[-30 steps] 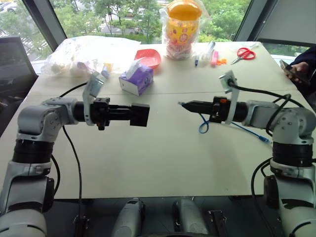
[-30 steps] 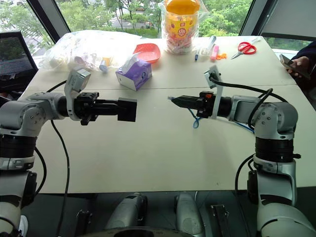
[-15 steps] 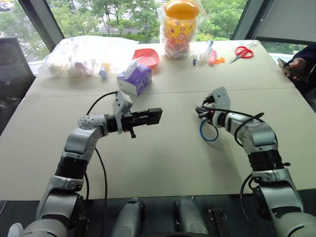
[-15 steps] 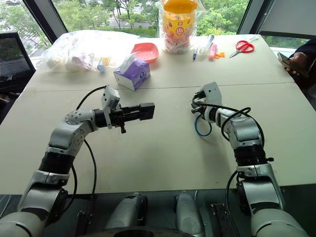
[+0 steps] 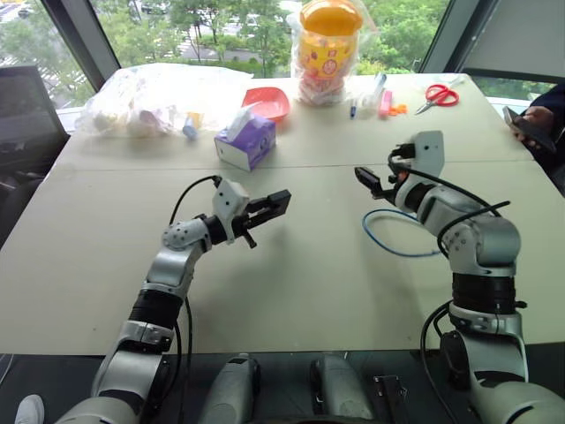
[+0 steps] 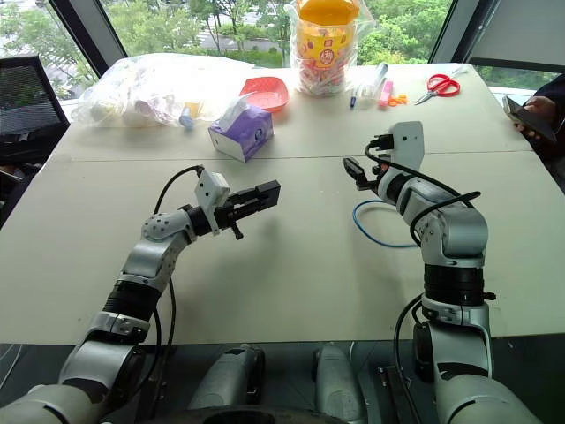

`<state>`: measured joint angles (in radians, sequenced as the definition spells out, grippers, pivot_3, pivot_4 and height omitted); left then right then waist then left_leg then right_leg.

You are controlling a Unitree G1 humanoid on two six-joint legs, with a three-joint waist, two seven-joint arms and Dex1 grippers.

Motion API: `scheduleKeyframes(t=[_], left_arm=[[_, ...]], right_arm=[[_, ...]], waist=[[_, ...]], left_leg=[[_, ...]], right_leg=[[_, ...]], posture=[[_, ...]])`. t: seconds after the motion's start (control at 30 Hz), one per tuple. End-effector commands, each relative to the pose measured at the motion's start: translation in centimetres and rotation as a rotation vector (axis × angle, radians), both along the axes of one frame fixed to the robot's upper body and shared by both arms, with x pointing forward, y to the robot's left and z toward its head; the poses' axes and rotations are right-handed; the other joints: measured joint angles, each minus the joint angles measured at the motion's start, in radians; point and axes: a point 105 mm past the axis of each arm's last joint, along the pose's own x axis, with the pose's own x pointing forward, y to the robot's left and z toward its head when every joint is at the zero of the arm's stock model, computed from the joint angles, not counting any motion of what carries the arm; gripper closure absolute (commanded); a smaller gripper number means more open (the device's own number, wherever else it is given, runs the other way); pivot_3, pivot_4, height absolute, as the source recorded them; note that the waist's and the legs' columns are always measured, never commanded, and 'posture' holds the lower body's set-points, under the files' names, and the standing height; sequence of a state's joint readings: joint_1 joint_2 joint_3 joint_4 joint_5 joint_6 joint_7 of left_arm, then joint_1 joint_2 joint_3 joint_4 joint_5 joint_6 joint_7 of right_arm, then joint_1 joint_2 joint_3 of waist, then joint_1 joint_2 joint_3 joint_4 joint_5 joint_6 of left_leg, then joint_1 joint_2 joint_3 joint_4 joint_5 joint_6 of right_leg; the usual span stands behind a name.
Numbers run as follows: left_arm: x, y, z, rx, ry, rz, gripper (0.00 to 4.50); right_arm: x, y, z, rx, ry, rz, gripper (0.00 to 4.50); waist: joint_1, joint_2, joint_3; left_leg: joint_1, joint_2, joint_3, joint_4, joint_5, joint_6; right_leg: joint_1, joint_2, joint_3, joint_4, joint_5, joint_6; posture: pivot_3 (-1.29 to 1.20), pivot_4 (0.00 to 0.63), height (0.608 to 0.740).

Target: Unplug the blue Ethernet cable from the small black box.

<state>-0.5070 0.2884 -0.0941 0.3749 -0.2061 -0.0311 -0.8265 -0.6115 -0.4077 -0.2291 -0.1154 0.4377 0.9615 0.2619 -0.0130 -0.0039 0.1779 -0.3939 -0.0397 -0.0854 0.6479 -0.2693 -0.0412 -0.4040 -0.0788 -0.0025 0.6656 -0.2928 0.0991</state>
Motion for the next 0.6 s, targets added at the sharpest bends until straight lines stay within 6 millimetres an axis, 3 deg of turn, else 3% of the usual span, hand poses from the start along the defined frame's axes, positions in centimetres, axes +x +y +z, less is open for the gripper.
scheduleKeyframes(t=[0.03,0.13,0.4,0.6], left_arm=[[0.4,0.3,-0.5,-0.027,0.002,0.045,4.07],[0.4,0.8,-1.6,-0.035,0.025,0.069,4.07],[0.5,1.8,-2.9,-0.031,0.054,0.102,0.27],[1.1,3.8,-0.2,-0.055,0.001,0.155,0.13]], right_arm=[[-1.6,1.5,3.0,0.038,-0.076,0.081,0.13],[-2.4,2.1,3.2,0.028,-0.076,0.109,0.13],[-2.9,2.6,2.8,0.025,-0.058,0.126,0.00],[-4.6,3.2,0.6,-0.059,0.011,0.216,0.00]], waist=[[0.000,0.000,0.000],[0.000,0.000,0.000],[-0.003,0.000,0.000],[-0.003,0.000,0.000]], left_leg=[[0.000,0.000,0.000,0.000,0.000,0.000],[0.000,0.000,0.000,0.000,0.000,0.000],[0.002,0.000,0.000,0.000,0.000,0.001],[0.002,0.000,0.000,0.000,0.000,0.001]], right_leg=[[0.000,0.000,0.000,0.000,0.000,0.000],[0.000,0.000,0.000,0.000,0.000,0.000],[0.001,0.000,0.000,0.000,0.000,0.000],[0.001,0.001,0.000,0.000,0.000,0.000]], posture=[[0.00,0.150,0.740],[0.00,0.150,0.740],[0.00,0.150,0.740],[0.00,0.150,0.740]])
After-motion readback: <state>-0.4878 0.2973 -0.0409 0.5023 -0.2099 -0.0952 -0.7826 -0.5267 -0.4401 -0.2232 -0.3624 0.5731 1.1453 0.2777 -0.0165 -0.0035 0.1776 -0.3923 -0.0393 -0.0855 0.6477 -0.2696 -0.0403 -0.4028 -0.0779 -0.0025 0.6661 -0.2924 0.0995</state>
